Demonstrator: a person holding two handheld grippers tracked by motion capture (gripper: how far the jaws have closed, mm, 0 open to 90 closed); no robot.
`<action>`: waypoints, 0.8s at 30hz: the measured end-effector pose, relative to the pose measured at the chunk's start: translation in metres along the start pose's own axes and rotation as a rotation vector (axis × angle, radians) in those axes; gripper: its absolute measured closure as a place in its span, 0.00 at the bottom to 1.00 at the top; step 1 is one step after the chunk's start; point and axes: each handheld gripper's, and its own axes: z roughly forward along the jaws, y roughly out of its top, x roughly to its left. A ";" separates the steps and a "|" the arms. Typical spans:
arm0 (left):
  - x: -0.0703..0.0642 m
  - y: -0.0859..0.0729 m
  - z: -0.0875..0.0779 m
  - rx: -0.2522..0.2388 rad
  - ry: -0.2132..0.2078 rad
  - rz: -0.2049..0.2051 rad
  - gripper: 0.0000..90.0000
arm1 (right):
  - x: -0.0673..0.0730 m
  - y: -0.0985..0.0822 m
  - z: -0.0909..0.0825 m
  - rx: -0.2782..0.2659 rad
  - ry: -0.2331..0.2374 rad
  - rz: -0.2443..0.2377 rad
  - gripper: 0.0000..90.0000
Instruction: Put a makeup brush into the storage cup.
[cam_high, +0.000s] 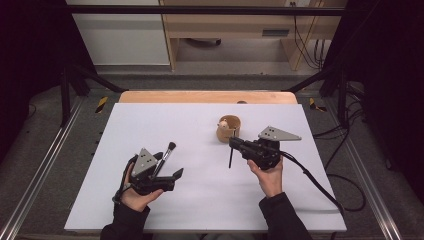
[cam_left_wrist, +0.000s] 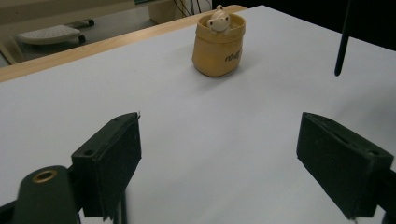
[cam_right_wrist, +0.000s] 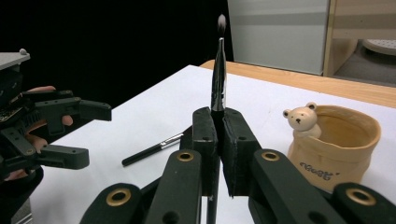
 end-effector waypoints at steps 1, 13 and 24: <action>0.002 -0.001 -0.001 0.000 0.004 -0.002 0.14 | -0.001 0.000 0.000 -0.001 -0.003 -0.006 0.95; 0.016 -0.010 -0.005 0.009 0.013 0.014 0.11 | -0.006 0.001 -0.002 0.003 -0.021 -0.017 0.95; 0.029 -0.015 -0.011 0.007 0.035 0.007 0.09 | -0.012 0.001 0.000 0.006 -0.050 -0.027 0.95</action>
